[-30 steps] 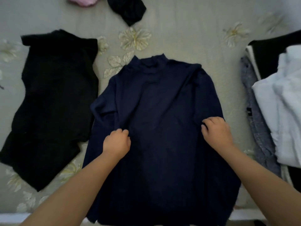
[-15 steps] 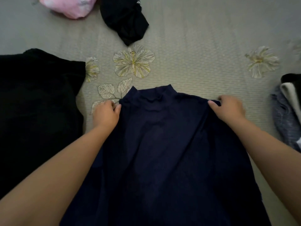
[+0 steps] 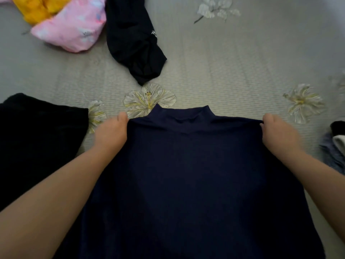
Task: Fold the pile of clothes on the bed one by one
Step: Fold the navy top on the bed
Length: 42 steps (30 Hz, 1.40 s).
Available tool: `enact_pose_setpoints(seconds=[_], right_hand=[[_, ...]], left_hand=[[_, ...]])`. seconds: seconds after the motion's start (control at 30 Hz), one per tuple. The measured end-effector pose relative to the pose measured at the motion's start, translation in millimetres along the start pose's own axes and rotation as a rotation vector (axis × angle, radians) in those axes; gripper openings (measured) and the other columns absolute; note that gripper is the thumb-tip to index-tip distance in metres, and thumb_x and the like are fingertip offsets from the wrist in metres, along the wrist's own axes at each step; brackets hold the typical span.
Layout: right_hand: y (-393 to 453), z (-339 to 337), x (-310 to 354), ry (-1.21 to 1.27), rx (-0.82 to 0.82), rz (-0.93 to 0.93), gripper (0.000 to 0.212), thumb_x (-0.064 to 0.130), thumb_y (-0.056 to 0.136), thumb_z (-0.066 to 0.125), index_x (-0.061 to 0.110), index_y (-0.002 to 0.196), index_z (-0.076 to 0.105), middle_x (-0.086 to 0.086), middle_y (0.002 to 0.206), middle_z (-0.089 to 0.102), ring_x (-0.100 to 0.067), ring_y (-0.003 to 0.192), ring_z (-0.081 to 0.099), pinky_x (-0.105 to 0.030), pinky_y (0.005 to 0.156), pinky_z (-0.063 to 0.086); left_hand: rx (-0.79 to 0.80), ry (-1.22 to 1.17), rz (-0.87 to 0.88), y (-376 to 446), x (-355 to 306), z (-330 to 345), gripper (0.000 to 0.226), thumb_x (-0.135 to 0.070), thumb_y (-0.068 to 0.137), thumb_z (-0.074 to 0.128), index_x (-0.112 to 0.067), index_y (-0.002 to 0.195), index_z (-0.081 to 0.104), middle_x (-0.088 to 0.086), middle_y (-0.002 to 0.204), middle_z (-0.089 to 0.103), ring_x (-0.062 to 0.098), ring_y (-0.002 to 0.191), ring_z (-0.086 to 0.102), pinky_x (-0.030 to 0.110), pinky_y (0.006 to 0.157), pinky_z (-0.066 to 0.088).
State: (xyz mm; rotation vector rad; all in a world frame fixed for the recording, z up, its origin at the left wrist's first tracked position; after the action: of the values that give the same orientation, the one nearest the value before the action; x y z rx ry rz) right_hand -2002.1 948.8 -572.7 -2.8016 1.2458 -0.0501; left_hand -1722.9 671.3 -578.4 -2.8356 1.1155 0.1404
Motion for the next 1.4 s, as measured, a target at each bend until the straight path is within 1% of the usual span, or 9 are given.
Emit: enact_pose_setpoints(seconds=[0.2, 0.43, 0.57, 0.77, 0.97, 1.1, 1.27, 1.33, 1.4], right_hand=[[43.2, 2.1, -1.3, -0.111, -0.018, -0.081, 0.024, 0.016, 0.097, 0.038, -0.006, 0.097, 0.049, -0.026, 0.098, 0.054, -0.041, 0.079, 0.056, -0.038, 0.057, 0.033], [58.0, 16.9, -9.8, -0.007, 0.015, -0.055, 0.029, 0.021, 0.097, 0.035, -0.005, 0.096, 0.048, -0.028, 0.1, 0.051, -0.044, 0.083, 0.054, -0.042, 0.063, 0.033], [54.5, 10.9, -1.2, -0.129, 0.086, -0.074, 0.031, 0.021, 0.098, 0.033, -0.005, 0.108, 0.047, -0.028, 0.108, 0.05, -0.041, 0.096, 0.05, -0.043, 0.072, 0.034], [-13.9, -17.2, 6.2, -0.082, -0.16, -0.049, 0.039, 0.023, 0.088, 0.034, -0.008, 0.097, 0.057, -0.029, 0.093, 0.059, -0.041, 0.08, 0.057, -0.047, 0.074, 0.041], [-124.0, -14.7, -19.6, 0.063, -0.148, 0.016, 0.048, 0.024, 0.085, 0.037, -0.01, 0.112, 0.058, -0.031, 0.116, 0.057, -0.046, 0.103, 0.058, -0.056, 0.084, 0.044], [-193.3, -4.7, -53.9, 0.175, -0.052, 0.264, 0.039, 0.01, 0.086, 0.056, -0.014, 0.117, 0.052, -0.033, 0.114, 0.056, -0.047, 0.1, 0.056, -0.054, 0.083, 0.045], [-269.9, 17.6, -84.7, 0.07, 0.32, 0.667, 0.036, 0.034, 0.09, 0.052, 0.005, 0.112, 0.057, -0.017, 0.112, 0.06, -0.031, 0.105, 0.052, -0.04, 0.087, 0.031], [-275.3, 15.3, -87.7, 0.108, 0.334, 0.679, 0.03, 0.029, 0.093, 0.047, 0.002, 0.098, 0.059, -0.018, 0.104, 0.064, -0.032, 0.097, 0.057, -0.037, 0.083, 0.034], [-267.1, 1.1, -87.4, 0.228, 0.177, 0.661, 0.028, 0.02, 0.094, 0.047, -0.006, 0.089, 0.058, -0.025, 0.096, 0.063, -0.038, 0.089, 0.058, -0.04, 0.076, 0.037]], left_hand=[[0.034, 0.076, 0.028, 43.0, 1.0, 12.5, 0.021, -0.014, 0.097, 0.033, 0.002, 0.1, 0.046, 0.028, 0.098, 0.058, 0.042, 0.089, 0.055, 0.041, 0.064, 0.03], [-0.02, 0.039, 0.075, 50.5, 6.4, 22.7, 0.029, -0.023, 0.096, 0.037, 0.003, 0.089, 0.047, 0.033, 0.088, 0.058, 0.048, 0.077, 0.056, 0.041, 0.06, 0.034], [0.024, 0.088, 0.002, 44.4, -1.5, 14.1, 0.03, -0.021, 0.097, 0.038, 0.006, 0.1, 0.05, 0.034, 0.099, 0.055, 0.047, 0.092, 0.052, 0.048, 0.074, 0.037], [-0.045, -0.015, 0.095, 2.5, -68.3, -1.7, 0.035, -0.014, 0.091, 0.047, -0.001, 0.124, 0.049, 0.024, 0.129, 0.046, 0.038, 0.119, 0.041, 0.047, 0.091, 0.032], [0.163, -0.121, 0.308, -79.0, -182.6, 41.9, 0.055, -0.033, 0.097, 0.031, -0.01, 0.145, 0.017, 0.007, 0.154, 0.009, 0.021, 0.142, 0.0, 0.035, 0.113, -0.004], [0.248, -0.104, 0.298, -131.2, -215.9, 66.0, 0.062, -0.041, 0.096, 0.025, -0.009, 0.146, 0.007, 0.007, 0.155, 0.001, 0.02, 0.142, -0.005, 0.031, 0.109, -0.013], [0.239, -0.082, 0.29, -146.8, -214.6, 69.8, 0.063, -0.041, 0.095, 0.027, -0.007, 0.145, 0.011, 0.009, 0.154, 0.006, 0.021, 0.142, -0.001, 0.033, 0.112, -0.008], [0.228, -0.1, 0.297, -144.0, -218.6, 67.8, 0.063, -0.039, 0.094, 0.03, -0.005, 0.145, 0.014, 0.01, 0.154, 0.008, 0.022, 0.142, 0.001, 0.034, 0.113, -0.004], [0.235, -0.09, 0.288, -145.3, -219.5, 64.8, 0.063, -0.038, 0.095, 0.031, -0.004, 0.144, 0.014, 0.011, 0.154, 0.008, 0.022, 0.142, 0.001, 0.034, 0.114, -0.003]])
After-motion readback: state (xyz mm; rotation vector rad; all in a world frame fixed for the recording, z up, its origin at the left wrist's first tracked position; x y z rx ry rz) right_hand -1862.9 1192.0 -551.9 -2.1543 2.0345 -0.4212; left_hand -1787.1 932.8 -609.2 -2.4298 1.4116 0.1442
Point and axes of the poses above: each hand's wrist, its own y-axis towards the middle knuckle, its own z-axis out of the palm, x = y × z, the point moved 5 cm from there along y, towards the middle knuckle
